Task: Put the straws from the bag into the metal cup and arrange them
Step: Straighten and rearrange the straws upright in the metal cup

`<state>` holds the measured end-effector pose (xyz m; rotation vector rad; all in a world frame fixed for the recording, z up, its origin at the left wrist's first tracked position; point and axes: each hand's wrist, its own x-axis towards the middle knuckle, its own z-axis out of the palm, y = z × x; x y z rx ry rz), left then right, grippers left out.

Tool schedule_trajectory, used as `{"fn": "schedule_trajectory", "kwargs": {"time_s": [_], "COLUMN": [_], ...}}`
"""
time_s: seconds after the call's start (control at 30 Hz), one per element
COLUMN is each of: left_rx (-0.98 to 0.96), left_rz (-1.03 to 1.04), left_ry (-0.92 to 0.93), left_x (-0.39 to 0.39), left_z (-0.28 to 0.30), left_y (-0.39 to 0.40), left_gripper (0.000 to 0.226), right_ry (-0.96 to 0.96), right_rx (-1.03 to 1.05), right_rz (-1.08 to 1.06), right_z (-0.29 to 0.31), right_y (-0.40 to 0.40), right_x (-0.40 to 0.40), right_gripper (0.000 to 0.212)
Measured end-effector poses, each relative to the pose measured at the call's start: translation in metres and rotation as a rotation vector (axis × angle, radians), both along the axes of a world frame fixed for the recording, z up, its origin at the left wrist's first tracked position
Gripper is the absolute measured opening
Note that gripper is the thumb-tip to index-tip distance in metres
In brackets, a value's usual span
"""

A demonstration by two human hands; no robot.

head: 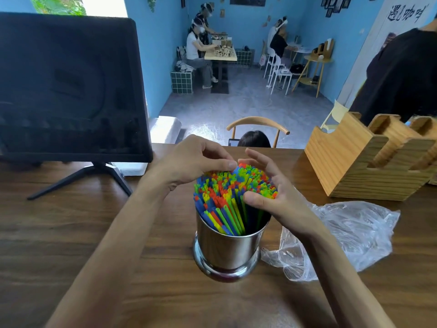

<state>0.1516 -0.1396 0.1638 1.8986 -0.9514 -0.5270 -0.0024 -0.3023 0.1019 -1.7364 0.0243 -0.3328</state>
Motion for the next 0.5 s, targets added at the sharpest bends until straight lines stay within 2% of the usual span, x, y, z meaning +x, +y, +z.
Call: {"fn": "schedule_trajectory", "kwargs": {"time_s": [0.17,0.27,0.33,0.43,0.5], "left_rx": [-0.046,-0.147,-0.286,-0.526,-0.663], "left_rz": [0.010,0.018,0.014,-0.009,0.005], "left_ry": [-0.080,-0.150,-0.201,-0.269,-0.359], "left_x": [0.000,-0.002,-0.007,-0.017,-0.024], "left_z": [0.006,0.018,0.030,0.053,0.067], "left_y": [0.003,0.004,0.003,-0.002,-0.005], "left_gripper": [0.005,0.005,0.005,0.006,0.008], "right_ry": [-0.002,-0.021,-0.027,-0.072,-0.100], "right_rx": [0.037,-0.007,-0.078,-0.182,-0.265], "right_rz": [-0.020,-0.042,-0.057,-0.051,-0.022], "right_z": [0.005,0.013,0.024,0.043,0.053], "right_y": [0.001,-0.002,-0.004,-0.001,0.005], "right_x": [0.001,0.004,0.008,0.017,0.024], "right_gripper": [0.095,0.095,0.084,0.050,0.038]}}
